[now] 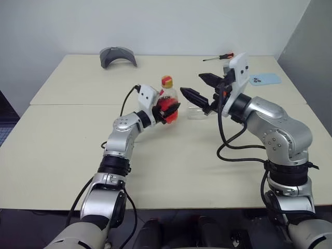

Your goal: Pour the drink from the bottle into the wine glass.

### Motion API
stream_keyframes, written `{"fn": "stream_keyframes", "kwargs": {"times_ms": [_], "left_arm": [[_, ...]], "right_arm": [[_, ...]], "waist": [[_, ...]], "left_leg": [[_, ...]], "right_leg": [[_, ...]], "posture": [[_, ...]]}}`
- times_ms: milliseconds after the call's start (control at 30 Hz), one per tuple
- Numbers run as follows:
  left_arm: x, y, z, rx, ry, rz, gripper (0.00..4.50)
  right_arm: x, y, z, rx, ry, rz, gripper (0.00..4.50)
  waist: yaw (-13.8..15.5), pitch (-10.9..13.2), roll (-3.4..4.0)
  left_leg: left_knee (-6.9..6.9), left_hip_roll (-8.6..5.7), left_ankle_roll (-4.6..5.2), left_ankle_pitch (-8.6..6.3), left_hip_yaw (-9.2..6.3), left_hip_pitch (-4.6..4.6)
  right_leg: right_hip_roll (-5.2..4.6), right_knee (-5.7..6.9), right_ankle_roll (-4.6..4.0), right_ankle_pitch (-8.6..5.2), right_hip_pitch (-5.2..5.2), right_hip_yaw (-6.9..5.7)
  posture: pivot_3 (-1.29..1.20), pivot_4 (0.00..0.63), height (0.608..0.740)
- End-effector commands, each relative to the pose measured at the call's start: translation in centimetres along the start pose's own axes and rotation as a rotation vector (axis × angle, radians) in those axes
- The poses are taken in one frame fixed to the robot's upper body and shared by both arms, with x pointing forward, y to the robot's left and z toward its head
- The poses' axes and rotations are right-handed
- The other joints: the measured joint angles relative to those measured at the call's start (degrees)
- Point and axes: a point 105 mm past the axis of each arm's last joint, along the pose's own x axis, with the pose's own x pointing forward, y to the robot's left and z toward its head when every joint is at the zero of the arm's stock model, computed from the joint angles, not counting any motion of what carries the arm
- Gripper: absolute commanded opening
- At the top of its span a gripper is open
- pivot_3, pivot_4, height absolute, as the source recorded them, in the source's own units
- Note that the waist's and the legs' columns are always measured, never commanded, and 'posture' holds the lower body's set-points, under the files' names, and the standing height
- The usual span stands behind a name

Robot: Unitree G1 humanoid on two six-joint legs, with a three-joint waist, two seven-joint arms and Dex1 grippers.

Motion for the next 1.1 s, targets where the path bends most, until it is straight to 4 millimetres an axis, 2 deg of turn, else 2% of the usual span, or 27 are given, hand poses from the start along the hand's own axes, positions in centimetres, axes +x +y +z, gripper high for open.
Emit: {"fn": "stream_keyframes", "kwargs": {"times_ms": [33, 200, 433, 600, 833, 933, 1100], "left_arm": [[0.5, -1.3, 2.4, 0.053, -0.068, -0.079, 2.07], [0.8, -2.0, 2.6, 0.104, -0.058, -0.152, 2.07], [0.5, -1.8, 2.3, 0.132, -0.044, -0.176, 2.07], [0.5, -2.0, 2.2, 0.141, -0.037, -0.191, 2.07], [0.6, -2.1, 2.2, 0.139, -0.034, -0.196, 2.05], [0.6, -2.1, 2.1, 0.133, -0.032, -0.195, 2.05], [0.4, -2.1, 2.0, 0.13, -0.031, -0.192, 2.05]], "right_arm": [[0.6, 0.9, 1.3, 0.002, -0.039, 0.047, 4.5], [1.4, 1.3, 0.8, 0.008, -0.013, 0.096, 4.5], [1.8, 0.7, 0.3, 0.015, -0.001, 0.074, 4.5], [2.1, 0.2, 0.7, 0.065, -0.025, 0.046, 4.5], [2.2, 0.5, 1.2, 0.082, -0.036, 0.058, 4.5], [2.2, 0.9, 0.8, 0.059, -0.023, 0.077, 3.89], [2.3, 1.8, 0.6, 0.048, -0.015, 0.125, 2.15]], "waist": [[-0.1, 0.0, 0.0], [-0.1, 0.0, 0.02], [-0.2, 0.0, 0.02], [-0.2, 0.0, 0.02], [-0.2, 0.0, 0.02], [-0.2, 0.0, 0.02], [-0.2, 0.0, 0.03]], "left_leg": [[-0.01, 0.0, 0.0, 0.0, 0.0, 0.01], [-0.01, 0.0, 0.01, 0.0, 0.01, 0.01], [-0.01, 0.0, 0.01, 0.0, 0.01, 0.01], [-0.01, 0.0, 0.01, 0.0, 0.01, -0.01], [-0.01, 0.0, 0.01, -0.01, 0.01, -0.01], [-0.01, 0.0, 0.06, -0.03, 0.01, -0.02], [-0.01, 0.0, 0.15, -0.08, 0.0, -0.02]], "right_leg": [[0.0, 0.0, 0.0, 0.0, 0.0, 0.0], [0.0, 0.01, 0.0, 0.0, -0.01, 0.01], [0.0, 0.01, 0.0, 0.0, -0.02, 0.01], [0.0, 0.01, 0.0, 0.0, -0.03, 0.01], [0.0, 0.02, 0.0, 0.0, -0.05, 0.02], [-0.01, 0.01, 0.0, 0.0, -0.05, 0.02], [0.0, 0.02, -0.01, 0.0, -0.06, 0.01]], "posture": [[0.0, 0.15, 0.74], [0.0, 0.15, 0.74], [0.0, 0.15, 0.74], [0.0, 0.15, 0.74], [0.0, 0.15, 0.74], [0.0, 0.15, 0.74], [0.0, 0.15, 0.74]]}}
